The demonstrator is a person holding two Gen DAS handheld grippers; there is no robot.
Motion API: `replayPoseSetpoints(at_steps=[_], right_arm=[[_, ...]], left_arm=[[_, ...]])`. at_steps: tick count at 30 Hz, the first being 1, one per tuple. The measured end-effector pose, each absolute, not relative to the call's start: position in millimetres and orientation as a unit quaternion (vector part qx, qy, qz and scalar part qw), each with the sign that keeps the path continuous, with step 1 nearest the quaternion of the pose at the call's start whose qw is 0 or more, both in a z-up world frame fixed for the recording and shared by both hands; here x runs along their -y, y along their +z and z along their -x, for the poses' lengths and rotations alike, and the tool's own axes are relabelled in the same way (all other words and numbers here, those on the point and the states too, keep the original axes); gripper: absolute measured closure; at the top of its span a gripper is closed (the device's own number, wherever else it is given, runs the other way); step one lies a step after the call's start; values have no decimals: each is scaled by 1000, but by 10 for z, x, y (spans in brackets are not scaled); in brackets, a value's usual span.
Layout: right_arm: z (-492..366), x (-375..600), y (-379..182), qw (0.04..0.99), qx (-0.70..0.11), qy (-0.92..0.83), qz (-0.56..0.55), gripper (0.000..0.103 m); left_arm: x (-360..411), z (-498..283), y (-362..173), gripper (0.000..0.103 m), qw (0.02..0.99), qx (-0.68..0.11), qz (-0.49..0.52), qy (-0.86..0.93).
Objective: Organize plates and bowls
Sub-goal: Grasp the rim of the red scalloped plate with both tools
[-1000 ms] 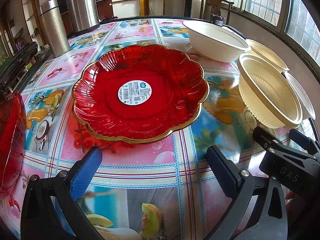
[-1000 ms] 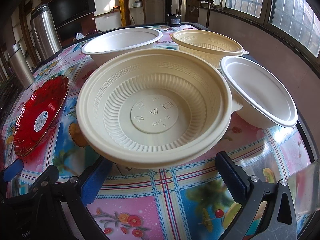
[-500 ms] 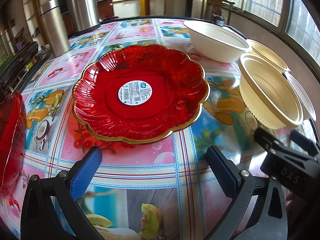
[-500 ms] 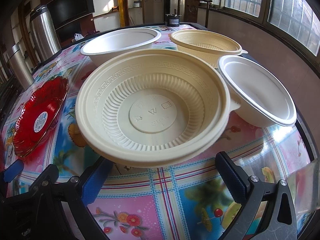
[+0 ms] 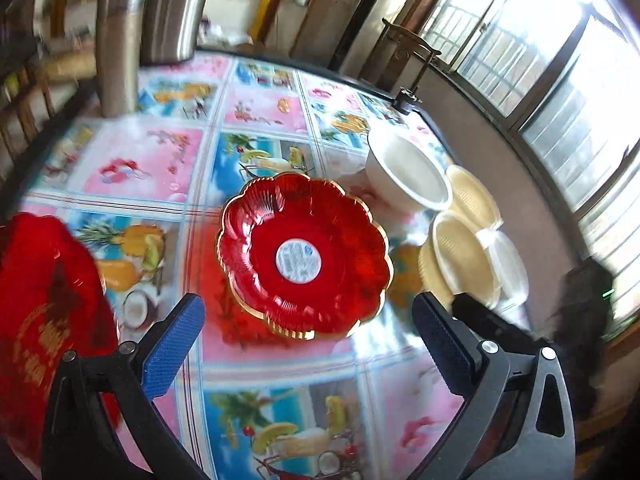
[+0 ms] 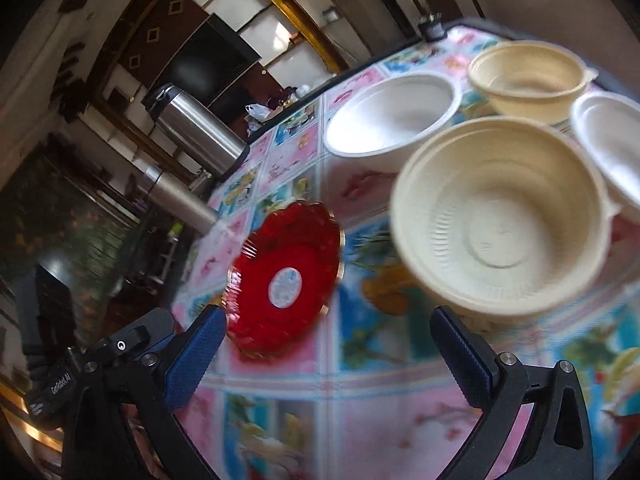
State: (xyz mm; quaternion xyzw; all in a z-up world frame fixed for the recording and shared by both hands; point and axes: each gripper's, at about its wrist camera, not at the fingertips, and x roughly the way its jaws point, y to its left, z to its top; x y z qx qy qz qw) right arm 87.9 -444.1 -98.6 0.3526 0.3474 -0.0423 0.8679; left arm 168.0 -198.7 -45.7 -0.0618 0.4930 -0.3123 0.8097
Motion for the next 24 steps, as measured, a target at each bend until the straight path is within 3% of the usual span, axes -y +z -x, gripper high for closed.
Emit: replayPoseSetpoints(at_steps=[6, 14, 19, 22, 23, 24], right_arm=[[-1235, 4480, -1207, 832, -369, -70, -407, 7], [-1339, 4461, -1367, 820, -377, -74, -425, 15], [-1370, 4423, -1394, 823, -373, -53, -425, 15], [-1405, 4377, -1397, 827, -374, -36, -418, 18], [-1422, 4352, -1396, 830, -376, -37, -410, 38], [-1453, 4334, -1417, 830, -391, -49, -394, 61]], left_arm=[[1904, -2135, -829, 0, 743, -556, 202, -313], [2076, -2201, -1155, 1, 729, -568, 219, -313], [2099, -2209, -1190, 17, 745, -550, 217, -308], [2044, -2210, -1192, 39, 752, -544, 211, -307], [2040, -2220, -1210, 51, 754, -544, 207, -306], [2058, -2217, -1226, 57, 758, -544, 196, -303]])
